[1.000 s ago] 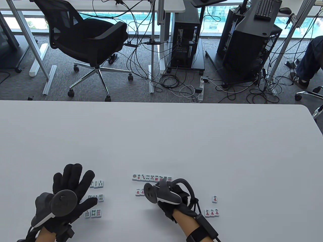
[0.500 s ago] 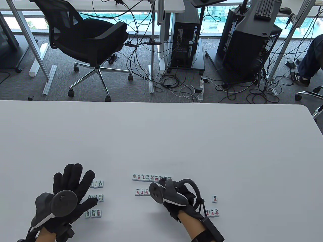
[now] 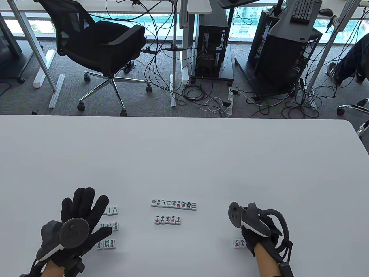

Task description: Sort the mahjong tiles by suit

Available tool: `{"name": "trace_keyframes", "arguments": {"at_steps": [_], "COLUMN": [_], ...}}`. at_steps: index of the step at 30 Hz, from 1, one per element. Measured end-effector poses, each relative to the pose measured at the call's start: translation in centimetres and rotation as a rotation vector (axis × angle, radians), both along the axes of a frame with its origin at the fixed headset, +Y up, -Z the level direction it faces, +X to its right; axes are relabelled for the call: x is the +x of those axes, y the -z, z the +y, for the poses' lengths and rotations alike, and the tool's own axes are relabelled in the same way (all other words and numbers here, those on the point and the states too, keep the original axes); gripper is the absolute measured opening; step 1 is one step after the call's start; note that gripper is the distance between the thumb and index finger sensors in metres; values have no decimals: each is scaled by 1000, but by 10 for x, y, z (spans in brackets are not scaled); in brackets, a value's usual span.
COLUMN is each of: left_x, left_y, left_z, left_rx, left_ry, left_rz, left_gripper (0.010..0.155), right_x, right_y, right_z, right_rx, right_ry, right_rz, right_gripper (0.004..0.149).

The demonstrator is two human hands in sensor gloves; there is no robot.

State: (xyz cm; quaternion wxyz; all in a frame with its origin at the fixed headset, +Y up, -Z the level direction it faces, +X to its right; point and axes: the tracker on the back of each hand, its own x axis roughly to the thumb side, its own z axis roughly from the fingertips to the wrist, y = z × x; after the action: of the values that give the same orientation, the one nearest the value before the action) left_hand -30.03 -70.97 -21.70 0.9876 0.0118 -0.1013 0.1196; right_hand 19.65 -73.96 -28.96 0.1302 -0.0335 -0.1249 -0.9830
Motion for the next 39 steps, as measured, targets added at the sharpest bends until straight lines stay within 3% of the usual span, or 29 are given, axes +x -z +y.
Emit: {"name": "trace_keyframes", "arguments": {"at_steps": [7, 11, 15, 23, 28, 39], "left_x": [0, 0, 0, 0, 1, 1], "left_y": [0, 0, 0, 0, 0, -2], "left_z": [-1, 0, 0, 0, 1, 5], "left_rx": [-10, -11, -11, -9, -1, 21], "left_ry": [8, 6, 2, 0, -5, -17], "left_rz": [7, 8, 7, 2, -1, -12], "left_gripper": [87, 86, 86, 86, 86, 86], "right_x": [2, -5, -13, -94, -144, -180], "right_y": [2, 4, 9, 0, 0, 3], "right_z": [-22, -25, -24, -10, -12, -25], "right_rx": [-58, -19, -58, 60, 62, 42], "right_ry": [-17, -33, -53, 194, 216, 135], "right_rz": [4, 32, 54, 220, 322, 362], "right_gripper": [62, 59, 59, 59, 59, 59]}}
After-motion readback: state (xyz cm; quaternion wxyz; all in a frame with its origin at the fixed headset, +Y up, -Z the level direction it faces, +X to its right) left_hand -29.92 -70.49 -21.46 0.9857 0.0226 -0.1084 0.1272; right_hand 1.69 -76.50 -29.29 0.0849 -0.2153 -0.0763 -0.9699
